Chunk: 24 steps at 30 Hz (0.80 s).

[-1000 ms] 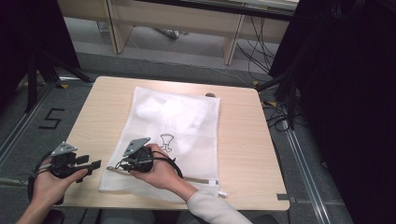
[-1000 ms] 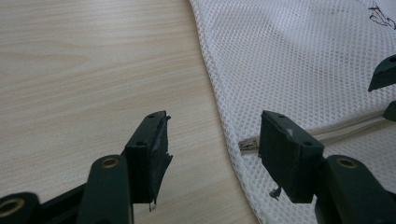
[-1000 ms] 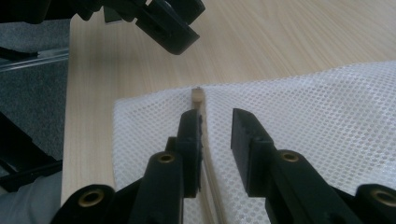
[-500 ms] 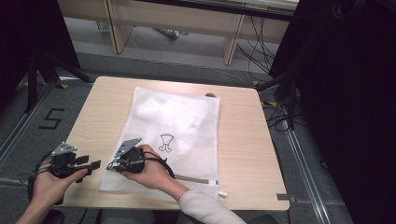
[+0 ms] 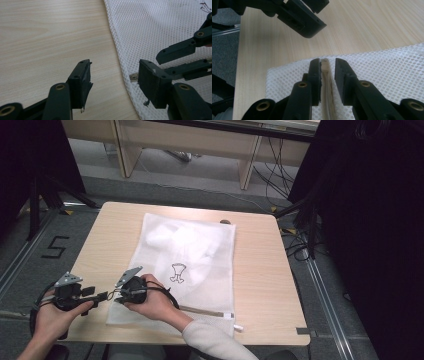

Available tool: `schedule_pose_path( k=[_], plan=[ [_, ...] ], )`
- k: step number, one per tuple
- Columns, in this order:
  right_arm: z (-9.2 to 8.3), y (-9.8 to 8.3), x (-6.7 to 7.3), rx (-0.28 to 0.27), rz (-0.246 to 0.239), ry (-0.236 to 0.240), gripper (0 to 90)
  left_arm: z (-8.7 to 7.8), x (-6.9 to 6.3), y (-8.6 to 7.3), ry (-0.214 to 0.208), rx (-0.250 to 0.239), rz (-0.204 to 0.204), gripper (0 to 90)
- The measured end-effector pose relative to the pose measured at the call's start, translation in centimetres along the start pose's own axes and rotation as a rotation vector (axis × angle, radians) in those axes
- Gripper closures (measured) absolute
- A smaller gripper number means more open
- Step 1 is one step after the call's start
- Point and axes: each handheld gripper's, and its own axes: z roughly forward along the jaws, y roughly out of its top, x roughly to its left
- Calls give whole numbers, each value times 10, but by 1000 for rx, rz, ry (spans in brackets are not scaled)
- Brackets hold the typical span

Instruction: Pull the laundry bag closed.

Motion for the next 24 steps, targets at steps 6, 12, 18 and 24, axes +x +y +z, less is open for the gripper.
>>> schedule_pose_path(
  k=[6,12,18,24],
  plan=[
    [9,1,-2,13,20,8,754,0,0,0,-4,0,-3,433],
    [12,3,-2,16,35,16,750,0,0,0,0,-2,-1,435],
    [23,5,1,29,43,21,755,-1,1,0,6,-2,-1,437],
    [29,8,3,46,46,10,762,-1,1,0,5,-5,-19,439]
  ],
)
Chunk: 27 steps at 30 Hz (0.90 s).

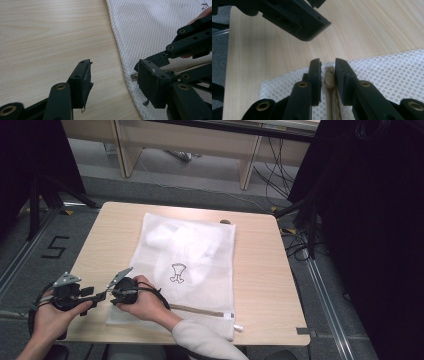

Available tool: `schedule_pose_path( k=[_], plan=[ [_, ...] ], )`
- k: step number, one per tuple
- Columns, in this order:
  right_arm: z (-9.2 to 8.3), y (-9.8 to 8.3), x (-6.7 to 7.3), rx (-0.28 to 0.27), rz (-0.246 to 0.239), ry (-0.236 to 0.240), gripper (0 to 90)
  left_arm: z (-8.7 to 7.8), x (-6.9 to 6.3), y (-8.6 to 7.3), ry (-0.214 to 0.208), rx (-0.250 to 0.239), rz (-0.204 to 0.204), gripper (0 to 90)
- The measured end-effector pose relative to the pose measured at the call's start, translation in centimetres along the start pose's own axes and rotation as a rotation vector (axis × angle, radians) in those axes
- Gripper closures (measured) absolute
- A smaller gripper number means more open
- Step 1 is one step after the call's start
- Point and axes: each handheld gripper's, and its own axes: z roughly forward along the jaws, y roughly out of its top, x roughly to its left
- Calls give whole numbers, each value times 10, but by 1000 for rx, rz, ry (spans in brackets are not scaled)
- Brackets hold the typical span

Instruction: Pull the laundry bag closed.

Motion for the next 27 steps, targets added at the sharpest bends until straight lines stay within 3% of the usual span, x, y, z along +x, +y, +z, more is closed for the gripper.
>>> schedule_pose_path(
  k=[2,7,11,12,13,17,18,20,23,27],
  plan=[
    [1,0,-1,0,-15,-1,771,-1,0,0,5,5,7,439],
    [2,0,-2,15,-4,-5,816,1,-1,0,-2,-8,-12,441],
    [-1,0,-4,1,16,8,822,-1,1,1,-13,14,4,440],
    [-2,0,-3,2,34,17,822,0,2,1,-33,19,0,440],
    [-4,1,-5,0,8,16,822,0,3,0,-49,22,-17,436],
    [-10,4,-7,-6,-6,29,823,2,6,-2,-103,48,-39,437],
    [-12,5,-7,1,1,32,823,3,5,-2,-104,42,-37,435],
    [-15,7,-10,-1,-13,30,823,4,2,-2,-132,83,-4,425],
    [-18,8,-10,-4,-3,35,823,6,0,-3,-154,92,-4,426],
    [-21,9,-11,-2,-26,24,823,9,-5,-3,-191,97,-1,424]
  ],
)
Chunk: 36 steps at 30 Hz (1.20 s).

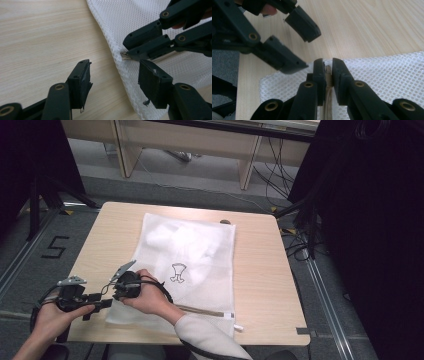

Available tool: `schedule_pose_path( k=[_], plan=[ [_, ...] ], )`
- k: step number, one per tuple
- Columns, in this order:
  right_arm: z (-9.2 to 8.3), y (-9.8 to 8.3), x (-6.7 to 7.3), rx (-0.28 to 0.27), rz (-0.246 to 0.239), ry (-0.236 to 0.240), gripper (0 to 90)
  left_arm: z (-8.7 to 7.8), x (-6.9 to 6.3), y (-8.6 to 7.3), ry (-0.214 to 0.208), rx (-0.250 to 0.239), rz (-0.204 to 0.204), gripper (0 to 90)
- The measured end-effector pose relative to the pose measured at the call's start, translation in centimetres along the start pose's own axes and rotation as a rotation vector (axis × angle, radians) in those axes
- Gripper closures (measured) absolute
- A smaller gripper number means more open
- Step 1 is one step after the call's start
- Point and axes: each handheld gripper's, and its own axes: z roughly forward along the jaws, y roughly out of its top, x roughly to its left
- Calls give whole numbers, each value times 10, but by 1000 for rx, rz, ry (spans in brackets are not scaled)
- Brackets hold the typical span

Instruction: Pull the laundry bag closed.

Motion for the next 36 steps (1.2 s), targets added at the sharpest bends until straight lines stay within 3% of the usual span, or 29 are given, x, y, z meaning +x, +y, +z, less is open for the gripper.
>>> schedule_pose_path(
  k=[1,2,3,6,7,9,10,12,16,20,25,26,29,30,31,36],
  plan=[
    [-1,0,0,-4,4,5,824,0,1,0,-13,24,24,425],
    [-1,0,0,-4,4,5,824,2,-1,0,-16,13,7,425],
    [-2,0,0,-4,7,7,823,2,-1,0,-22,33,26,425],
    [-4,2,0,-20,-5,6,824,4,-2,0,-31,54,31,428],
    [-6,4,1,-25,2,7,824,6,-3,-1,-37,41,12,432],
    [-8,5,1,-21,0,7,824,7,-3,-1,-37,41,13,434],
    [-9,6,2,-25,10,8,824,5,-2,0,-42,64,33,438],
    [-13,9,1,-31,-7,1,824,8,-5,0,-47,44,10,450],
    [-15,10,2,-35,-12,4,824,12,-8,2,-62,38,3,477],
    [-18,11,4,-46,-5,5,824,17,-10,4,-91,39,-6,535],
    [-19,11,6,-46,-22,-2,825,23,-13,5,-97,40,-14,632],
    [-20,10,6,-47,-18,-10,824,22,-13,6,-99,59,-7,659],
    [-25,10,6,-55,-29,-14,824,20,-14,7,-111,46,0,724],
    [-29,10,6,-58,-28,1,824,20,-14,7,-105,35,4,796],
    [-29,10,6,-58,-28,1,824,20,-13,8,-123,37,1,796],
    [-36,4,5,-59,-23,-1,824,17,-17,10,-119,25,20,842]
  ],
)
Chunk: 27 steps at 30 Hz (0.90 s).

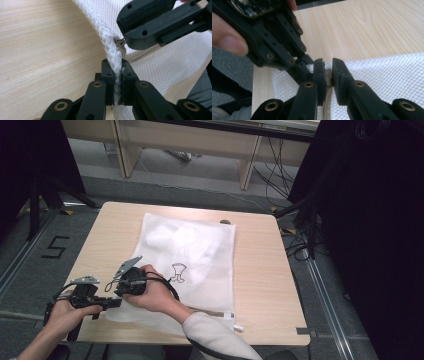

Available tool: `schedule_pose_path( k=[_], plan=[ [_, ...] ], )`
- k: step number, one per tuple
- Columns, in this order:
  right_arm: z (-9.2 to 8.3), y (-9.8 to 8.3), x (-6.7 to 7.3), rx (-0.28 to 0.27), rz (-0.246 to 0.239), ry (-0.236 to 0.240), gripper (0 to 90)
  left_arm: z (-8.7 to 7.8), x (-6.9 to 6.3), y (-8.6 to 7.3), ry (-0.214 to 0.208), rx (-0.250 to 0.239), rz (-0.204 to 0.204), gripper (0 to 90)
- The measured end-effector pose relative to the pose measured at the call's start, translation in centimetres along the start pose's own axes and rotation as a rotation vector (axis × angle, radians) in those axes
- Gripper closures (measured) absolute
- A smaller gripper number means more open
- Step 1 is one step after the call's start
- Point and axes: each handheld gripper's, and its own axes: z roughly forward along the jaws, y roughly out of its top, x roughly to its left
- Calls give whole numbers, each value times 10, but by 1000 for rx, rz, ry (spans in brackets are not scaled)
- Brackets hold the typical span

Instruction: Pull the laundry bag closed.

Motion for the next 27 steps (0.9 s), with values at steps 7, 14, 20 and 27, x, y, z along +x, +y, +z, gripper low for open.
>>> schedule_pose_path(
  k=[7,14,20,27],
  plan=[
    [-6,-6,0,-1,2,3,825,0,-6,1,8,-6,7,856],
    [-5,-9,-1,3,12,13,825,-2,-5,2,-7,-1,-5,857],
    [-4,-12,1,5,15,10,825,-3,-6,2,-8,-8,-29,859],
    [-6,-16,-1,14,0,12,825,-4,-6,3,-20,-9,-48,861]
  ],
)
